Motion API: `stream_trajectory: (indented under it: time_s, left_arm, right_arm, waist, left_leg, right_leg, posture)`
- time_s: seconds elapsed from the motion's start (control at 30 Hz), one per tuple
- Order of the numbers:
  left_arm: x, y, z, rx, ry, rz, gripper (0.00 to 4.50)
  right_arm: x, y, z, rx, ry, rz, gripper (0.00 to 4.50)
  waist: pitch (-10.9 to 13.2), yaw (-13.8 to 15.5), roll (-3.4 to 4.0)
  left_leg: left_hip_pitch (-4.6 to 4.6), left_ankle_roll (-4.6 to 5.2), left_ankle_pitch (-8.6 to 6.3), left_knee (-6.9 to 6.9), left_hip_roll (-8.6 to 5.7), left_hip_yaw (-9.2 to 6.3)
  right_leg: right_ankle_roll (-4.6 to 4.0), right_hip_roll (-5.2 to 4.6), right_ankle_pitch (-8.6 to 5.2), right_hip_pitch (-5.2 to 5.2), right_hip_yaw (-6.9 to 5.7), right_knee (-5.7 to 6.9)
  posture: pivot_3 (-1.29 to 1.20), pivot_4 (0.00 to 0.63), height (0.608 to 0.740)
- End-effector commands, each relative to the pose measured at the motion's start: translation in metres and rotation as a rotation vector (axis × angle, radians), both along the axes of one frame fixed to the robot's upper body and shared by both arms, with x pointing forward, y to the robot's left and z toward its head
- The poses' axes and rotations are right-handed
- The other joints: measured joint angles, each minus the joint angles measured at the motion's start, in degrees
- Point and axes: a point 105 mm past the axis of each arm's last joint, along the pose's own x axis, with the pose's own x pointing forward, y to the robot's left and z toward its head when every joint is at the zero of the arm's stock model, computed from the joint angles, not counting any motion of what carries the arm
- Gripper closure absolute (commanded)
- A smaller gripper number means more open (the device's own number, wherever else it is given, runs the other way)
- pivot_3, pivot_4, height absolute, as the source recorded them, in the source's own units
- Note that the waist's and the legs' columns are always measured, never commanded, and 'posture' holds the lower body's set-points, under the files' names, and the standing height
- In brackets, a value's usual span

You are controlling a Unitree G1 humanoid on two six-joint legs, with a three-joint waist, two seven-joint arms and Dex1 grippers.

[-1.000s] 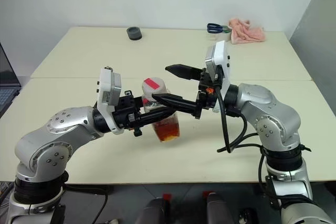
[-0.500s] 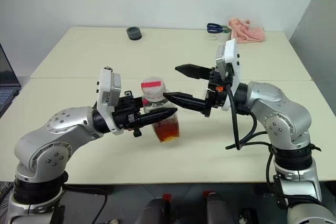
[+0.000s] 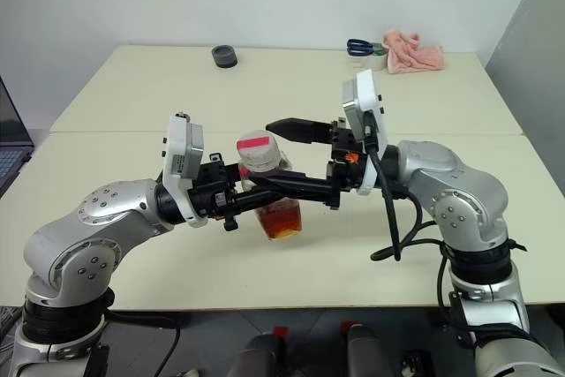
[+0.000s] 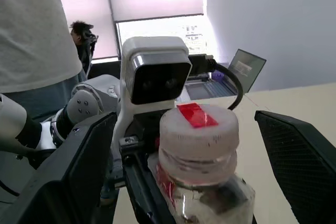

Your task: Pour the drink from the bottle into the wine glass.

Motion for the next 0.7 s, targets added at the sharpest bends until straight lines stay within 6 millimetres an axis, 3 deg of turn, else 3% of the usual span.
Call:
stream_trajectory:
  time_s: [0.03,0.1,0.3,0.4,0.5,0.6,0.7]
  left_arm:
    - [-0.006,-0.002,0.012,-0.010,-0.069,-0.019,2.68]
    - [-0.007,-0.001,0.012,-0.010,-0.068,-0.019,2.68]
    - [-0.006,-0.001,0.012,-0.011,-0.068,-0.012,2.68]
    - [-0.007,-0.001,0.012,-0.012,-0.066,-0.013,2.68]
    - [-0.008,-0.002,0.011,-0.013,-0.062,-0.018,2.68]
    - [-0.009,-0.003,0.010,-0.014,-0.057,-0.022,2.68]
    - [-0.009,-0.003,0.010,-0.015,-0.054,-0.025,2.68]
  right_arm:
    - [-0.001,0.004,0.007,0.027,-0.043,0.007,0.19]
    - [0.001,0.005,0.009,0.048,-0.037,0.008,0.60]
    - [0.001,0.004,0.013,0.068,-0.041,0.007,2.66]
    - [0.005,0.002,0.021,0.099,-0.034,-0.013,2.67]
    - [0.015,-0.003,0.041,0.180,-0.012,-0.065,2.67]
    - [0.021,-0.008,0.053,0.187,-0.111,-0.134,2.67]
    - [0.020,-0.013,0.046,0.086,-0.277,-0.137,2.67]
  waist:
    - [0.0,0.0,0.00]
    - [0.0,0.0,0.00]
    - [0.0,0.0,0.00]
    - [0.0,0.0,0.00]
    - [0.0,-0.1,0.00]
    - [0.0,0.0,0.00]
    - [0.0,0.0,0.00]
  left_leg:
    - [0.00,0.00,0.00,0.00,-0.01,0.00]
    - [-0.01,0.00,0.00,0.00,-0.02,0.00]
    - [0.00,0.00,0.00,0.00,-0.01,0.00]
    - [0.01,0.00,0.00,0.00,0.00,-0.01]
    - [0.02,0.00,0.00,0.00,0.01,0.00]
    - [0.01,0.00,0.00,0.00,0.02,-0.02]
    - [0.00,0.00,0.00,0.00,-0.02,0.01]
  right_leg:
    - [0.00,-0.01,0.00,0.00,0.00,-0.01]
    - [0.00,-0.02,0.00,0.00,0.01,-0.01]
    - [0.00,-0.02,0.00,0.00,0.01,-0.01]
    - [0.00,-0.01,0.00,0.00,0.00,0.00]
    - [0.00,0.00,0.00,0.00,0.00,0.01]
    - [-0.01,0.00,0.00,-0.02,0.00,0.02]
    - [0.00,-0.02,0.00,-0.02,0.01,-0.01]
  posture:
    - [0.00,0.150,0.740]
    - [0.00,0.150,0.740]
    - [0.00,0.150,0.740]
    - [0.00,0.150,0.740]
    - [0.00,0.150,0.740]
    - [0.00,0.150,0.740]
    - [0.00,0.150,0.740]
